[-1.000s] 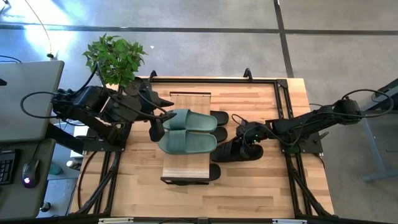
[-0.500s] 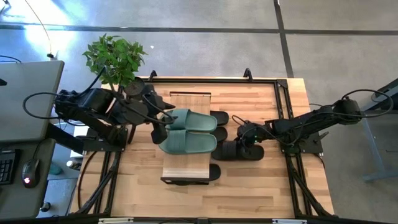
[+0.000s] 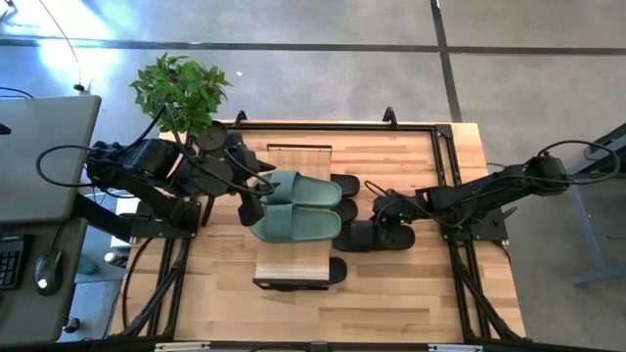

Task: Pick and place slides into the shelf
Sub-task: Put the black slipper under the shelf

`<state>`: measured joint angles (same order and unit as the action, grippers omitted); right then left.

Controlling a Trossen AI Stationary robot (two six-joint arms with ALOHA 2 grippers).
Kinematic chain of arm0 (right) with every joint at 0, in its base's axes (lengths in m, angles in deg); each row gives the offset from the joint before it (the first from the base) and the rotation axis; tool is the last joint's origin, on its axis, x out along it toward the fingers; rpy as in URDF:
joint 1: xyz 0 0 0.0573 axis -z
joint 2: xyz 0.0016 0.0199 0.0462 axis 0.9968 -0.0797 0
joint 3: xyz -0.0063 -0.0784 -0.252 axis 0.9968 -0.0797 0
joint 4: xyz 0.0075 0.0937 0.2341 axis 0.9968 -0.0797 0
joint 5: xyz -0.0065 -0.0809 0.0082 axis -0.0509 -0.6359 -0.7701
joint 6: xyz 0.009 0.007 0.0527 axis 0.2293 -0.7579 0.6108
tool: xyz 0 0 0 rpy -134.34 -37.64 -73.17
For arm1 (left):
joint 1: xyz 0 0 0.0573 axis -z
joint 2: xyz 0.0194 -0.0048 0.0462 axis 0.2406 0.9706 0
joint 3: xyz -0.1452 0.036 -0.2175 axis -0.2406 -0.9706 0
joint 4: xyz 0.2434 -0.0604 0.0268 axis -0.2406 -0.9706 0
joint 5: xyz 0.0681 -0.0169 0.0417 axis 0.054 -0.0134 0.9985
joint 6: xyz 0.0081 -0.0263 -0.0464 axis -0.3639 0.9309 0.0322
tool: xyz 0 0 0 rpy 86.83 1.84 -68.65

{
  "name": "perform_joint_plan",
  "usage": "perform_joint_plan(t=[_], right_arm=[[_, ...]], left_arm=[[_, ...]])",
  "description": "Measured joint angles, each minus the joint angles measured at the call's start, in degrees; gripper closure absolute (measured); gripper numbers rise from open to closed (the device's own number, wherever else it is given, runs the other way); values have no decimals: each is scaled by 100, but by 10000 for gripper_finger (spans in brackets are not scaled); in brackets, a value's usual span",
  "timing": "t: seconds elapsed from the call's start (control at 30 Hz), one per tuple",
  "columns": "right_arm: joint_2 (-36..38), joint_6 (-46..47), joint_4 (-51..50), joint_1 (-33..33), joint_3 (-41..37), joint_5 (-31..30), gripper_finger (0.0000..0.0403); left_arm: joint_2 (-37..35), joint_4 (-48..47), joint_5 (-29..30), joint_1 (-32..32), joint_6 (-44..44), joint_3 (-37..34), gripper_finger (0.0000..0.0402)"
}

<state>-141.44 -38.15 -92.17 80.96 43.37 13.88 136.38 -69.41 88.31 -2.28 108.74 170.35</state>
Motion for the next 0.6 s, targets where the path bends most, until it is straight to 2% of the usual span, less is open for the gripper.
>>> perform_joint_plan(t=[0.37,0.6], right_arm=[[31,112,-1142,0,575,-138,322],[85,428,-1347,-2,615,-3,322]], left_arm=[[0,4,2,0,-92,0,229],[0,4,2,0,-105,0,229]])
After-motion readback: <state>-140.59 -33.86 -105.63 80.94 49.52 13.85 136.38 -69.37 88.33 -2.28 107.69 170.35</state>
